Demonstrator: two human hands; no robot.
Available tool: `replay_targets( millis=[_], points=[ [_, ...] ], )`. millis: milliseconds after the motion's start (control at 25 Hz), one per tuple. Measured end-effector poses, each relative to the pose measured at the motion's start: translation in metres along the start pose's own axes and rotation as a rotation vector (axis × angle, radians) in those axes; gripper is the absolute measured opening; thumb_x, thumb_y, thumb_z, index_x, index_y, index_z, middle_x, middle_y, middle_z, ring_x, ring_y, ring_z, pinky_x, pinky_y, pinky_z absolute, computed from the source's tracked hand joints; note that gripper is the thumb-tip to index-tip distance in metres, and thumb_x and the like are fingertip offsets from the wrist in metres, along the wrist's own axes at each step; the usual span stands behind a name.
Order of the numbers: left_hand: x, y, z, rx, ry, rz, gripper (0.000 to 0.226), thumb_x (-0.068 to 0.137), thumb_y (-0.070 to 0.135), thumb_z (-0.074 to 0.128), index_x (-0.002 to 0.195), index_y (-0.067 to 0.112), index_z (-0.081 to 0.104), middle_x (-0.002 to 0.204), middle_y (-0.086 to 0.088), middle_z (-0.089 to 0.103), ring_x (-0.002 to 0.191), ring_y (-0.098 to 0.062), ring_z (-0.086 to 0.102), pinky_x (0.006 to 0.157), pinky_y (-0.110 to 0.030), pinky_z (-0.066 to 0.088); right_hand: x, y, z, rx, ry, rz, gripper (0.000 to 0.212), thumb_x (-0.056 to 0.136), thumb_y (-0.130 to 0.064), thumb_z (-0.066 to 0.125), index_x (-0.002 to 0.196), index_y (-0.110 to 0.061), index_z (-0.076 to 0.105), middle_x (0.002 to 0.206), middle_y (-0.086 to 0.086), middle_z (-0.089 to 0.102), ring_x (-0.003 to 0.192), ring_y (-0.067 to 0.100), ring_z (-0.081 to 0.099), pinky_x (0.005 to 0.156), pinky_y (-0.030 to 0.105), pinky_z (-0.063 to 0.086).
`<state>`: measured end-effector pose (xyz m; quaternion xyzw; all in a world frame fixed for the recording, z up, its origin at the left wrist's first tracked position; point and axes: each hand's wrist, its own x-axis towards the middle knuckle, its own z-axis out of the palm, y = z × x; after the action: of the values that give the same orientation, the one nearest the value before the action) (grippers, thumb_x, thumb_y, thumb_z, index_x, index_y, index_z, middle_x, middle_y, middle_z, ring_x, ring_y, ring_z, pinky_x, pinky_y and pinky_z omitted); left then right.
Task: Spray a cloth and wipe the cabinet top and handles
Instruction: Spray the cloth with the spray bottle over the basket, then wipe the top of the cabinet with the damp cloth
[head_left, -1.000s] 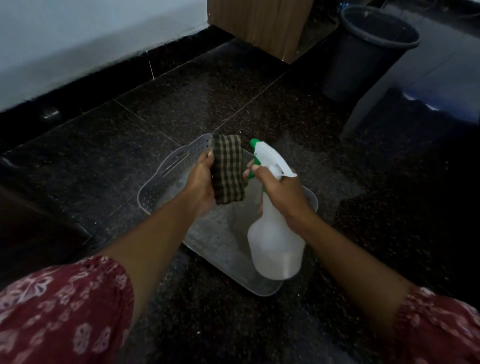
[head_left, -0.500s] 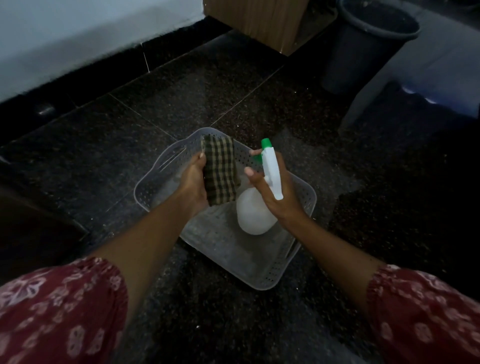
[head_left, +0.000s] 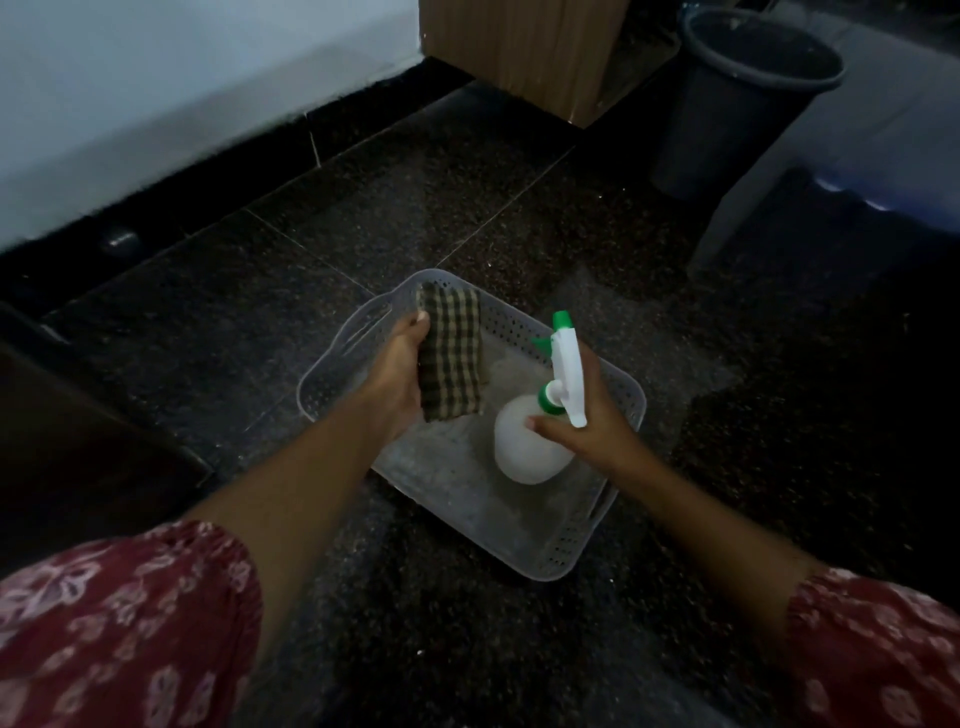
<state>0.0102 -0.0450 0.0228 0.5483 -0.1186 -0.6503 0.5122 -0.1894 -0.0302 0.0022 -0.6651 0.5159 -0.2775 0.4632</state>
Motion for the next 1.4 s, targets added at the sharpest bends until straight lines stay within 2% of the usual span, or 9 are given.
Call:
replay_targets(
  millis=[120,320,480,560,640,880,1040,1200,1400],
  points=[
    [-0.019,0.014,0.004,0.031,-0.003,0.051,0.039,0.099,0.027,0.037,0.135,0.016,0.044,0.132,-0.011,0.055,0.110,-0.027,0.057,0.088,-0.045,0.048,-0.015,-0.016,-0.027,0.029,-0.006,0.159,0.089,0.079,0.010,0.060,0.145,-0.017,0.006,0.155,0.008,0.011,0.141,0.025,0.019,0.111,0.045,0.031],
    [-0.070,0.052,0.016,-0.002,0.017,0.063,0.036,0.100,0.024,0.036,0.133,0.017,0.047,0.132,-0.011,0.056,0.113,-0.028,0.057,0.089,-0.044,0.047,-0.033,-0.102,-0.042,0.043,0.342,-0.006,0.055,0.089,0.004,0.044,0.139,-0.016,0.030,0.145,0.008,0.034,0.133,0.021,0.033,0.099,0.026,0.031],
    [-0.127,0.101,0.030,0.008,-0.029,0.098,0.037,0.100,0.024,0.034,0.134,0.016,0.045,0.132,-0.014,0.056,0.116,-0.031,0.056,0.093,-0.047,0.047,-0.038,-0.190,-0.009,0.399,0.060,0.224,0.054,0.094,-0.039,0.042,0.141,-0.014,0.029,0.132,0.004,0.051,0.120,0.017,0.050,0.096,0.030,0.039],
    [-0.166,0.123,0.029,0.034,-0.063,0.121,0.037,0.100,0.022,0.032,0.134,0.012,0.045,0.132,-0.016,0.055,0.118,-0.031,0.055,0.087,-0.044,0.048,-0.043,-0.235,0.004,0.737,-0.187,0.305,0.056,0.094,-0.047,0.035,0.136,-0.010,0.040,0.105,0.001,0.066,0.098,0.015,0.063,0.087,0.031,0.049],
    [-0.210,0.145,0.019,0.070,-0.086,0.181,0.037,0.101,0.018,0.032,0.135,0.010,0.043,0.134,-0.017,0.054,0.119,-0.031,0.054,0.084,-0.041,0.046,-0.055,-0.279,0.017,0.908,-0.340,0.305,0.055,0.095,-0.048,0.033,0.131,-0.009,0.049,0.111,0.006,0.066,0.099,0.019,0.062,0.085,0.034,0.051],
    [-0.345,0.202,-0.050,0.176,0.107,0.341,0.035,0.101,0.013,0.032,0.131,0.004,0.047,0.135,-0.017,0.053,0.122,-0.030,0.052,0.087,-0.035,0.044,-0.115,-0.393,0.078,0.712,-0.348,0.182,0.014,0.092,-0.006,0.047,0.086,-0.003,0.060,0.081,0.012,0.065,0.071,0.021,0.063,0.065,0.031,0.054],
    [-0.440,0.228,-0.114,0.236,0.320,0.470,0.034,0.099,0.013,0.037,0.130,0.004,0.049,0.130,-0.017,0.056,0.110,-0.029,0.058,0.081,-0.036,0.047,-0.166,-0.468,0.135,0.652,-0.512,0.133,0.013,0.090,-0.003,0.049,0.082,-0.005,0.060,0.053,0.002,0.069,0.054,0.015,0.065,0.053,0.023,0.054],
    [-0.503,0.239,-0.177,0.224,0.532,0.538,0.037,0.097,0.017,0.045,0.130,0.002,0.050,0.126,-0.016,0.059,0.114,-0.028,0.058,0.086,-0.031,0.048,-0.202,-0.517,0.190,0.615,-0.674,0.080,0.012,0.088,-0.003,0.050,0.083,-0.006,0.060,0.059,0.005,0.070,0.055,0.016,0.065,0.049,0.024,0.056],
    [-0.553,0.226,-0.239,0.124,0.669,0.622,0.034,0.093,0.015,0.052,0.121,-0.004,0.055,0.072,-0.002,0.055,0.056,-0.009,0.048,0.036,-0.009,0.038,-0.224,-0.545,0.252,0.677,-0.887,0.115,0.009,0.088,-0.010,0.054,0.090,-0.005,0.061,0.078,0.011,0.068,0.061,0.020,0.067,0.049,0.025,0.057]
  ],
)
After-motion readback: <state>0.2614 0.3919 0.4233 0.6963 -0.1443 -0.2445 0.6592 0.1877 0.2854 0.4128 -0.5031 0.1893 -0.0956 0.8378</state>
